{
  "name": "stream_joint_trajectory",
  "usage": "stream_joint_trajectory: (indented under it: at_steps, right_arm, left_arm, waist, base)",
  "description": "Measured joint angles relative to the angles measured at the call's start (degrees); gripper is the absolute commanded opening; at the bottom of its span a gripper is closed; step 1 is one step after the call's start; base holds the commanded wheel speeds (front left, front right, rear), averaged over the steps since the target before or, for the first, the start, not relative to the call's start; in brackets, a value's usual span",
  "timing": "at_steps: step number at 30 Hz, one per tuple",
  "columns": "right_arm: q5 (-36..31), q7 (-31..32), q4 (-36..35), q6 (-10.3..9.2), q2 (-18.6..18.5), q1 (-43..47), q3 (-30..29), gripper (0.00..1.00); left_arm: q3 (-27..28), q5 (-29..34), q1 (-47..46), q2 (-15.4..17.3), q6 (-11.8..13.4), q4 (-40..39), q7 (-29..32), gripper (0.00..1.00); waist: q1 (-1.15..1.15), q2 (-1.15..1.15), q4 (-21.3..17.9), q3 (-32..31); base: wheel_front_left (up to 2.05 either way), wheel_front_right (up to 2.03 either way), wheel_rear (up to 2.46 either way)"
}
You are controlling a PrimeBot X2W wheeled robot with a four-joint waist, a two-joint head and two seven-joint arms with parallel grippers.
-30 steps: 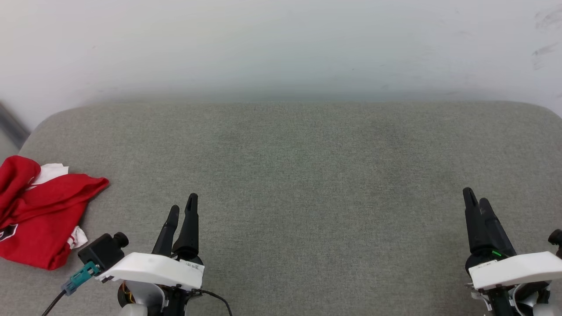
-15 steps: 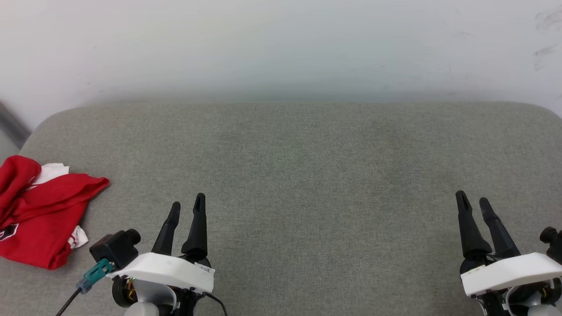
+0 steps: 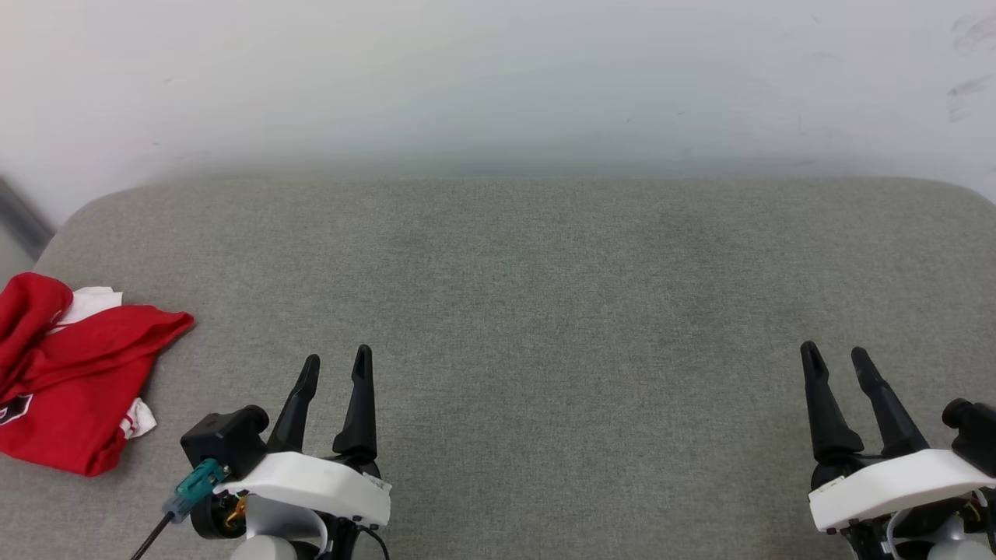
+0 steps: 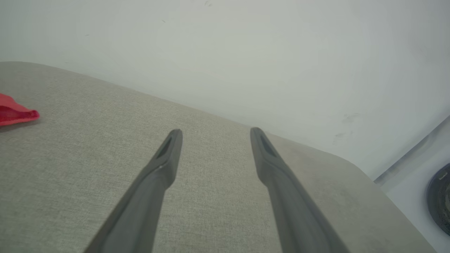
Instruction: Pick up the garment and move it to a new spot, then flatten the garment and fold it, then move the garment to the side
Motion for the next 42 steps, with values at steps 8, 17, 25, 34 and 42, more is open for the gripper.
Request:
stream_joint_trajectory:
  at_steps: [8,17,25,34,42]
  right_arm:
    - [-4.49,-0.19,-0.38,0.0,0.01,0.09,-0.11,1.0]
    - [-9.02,-0.44,-0.9,0.0,0.07,0.37,-0.35,1.0]
    - [-13.11,-0.71,-1.31,0.0,0.15,0.53,-0.6,1.0]
    - [-17.17,-1.18,-1.54,0.0,0.35,0.63,-0.81,1.0]
    - [-20.16,-1.49,-1.6,0.0,0.53,1.18,-0.93,1.0]
  left_arm:
    - [-0.42,4.52,0.0,0.02,0.91,0.82,-1.04,1.0]
    - [-0.97,9.14,-0.01,0.02,1.64,1.65,-2.14,1.0]
    - [-1.58,12.96,-0.24,0.03,2.16,1.91,-3.14,1.0]
    - [-2.47,16.73,-0.27,0.04,2.69,2.34,-4.15,1.0]
    - [-2.86,19.38,-0.31,0.05,3.19,2.94,-5.03,1.0]
  waist:
    - [0.0,0.0,0.13,0.08]
    - [0.0,0.0,0.26,0.1]
    - [0.0,0.0,0.37,0.14]
    - [0.0,0.0,0.39,0.14]
    - [0.0,0.0,0.41,-0.05]
  base:
    - [0.0,0.0,0.0]
    - [0.0,0.0,0.0]
    - [0.0,0.0,0.0]
    - [0.0,0.0,0.0]
    - [0.0,0.0,0.0]
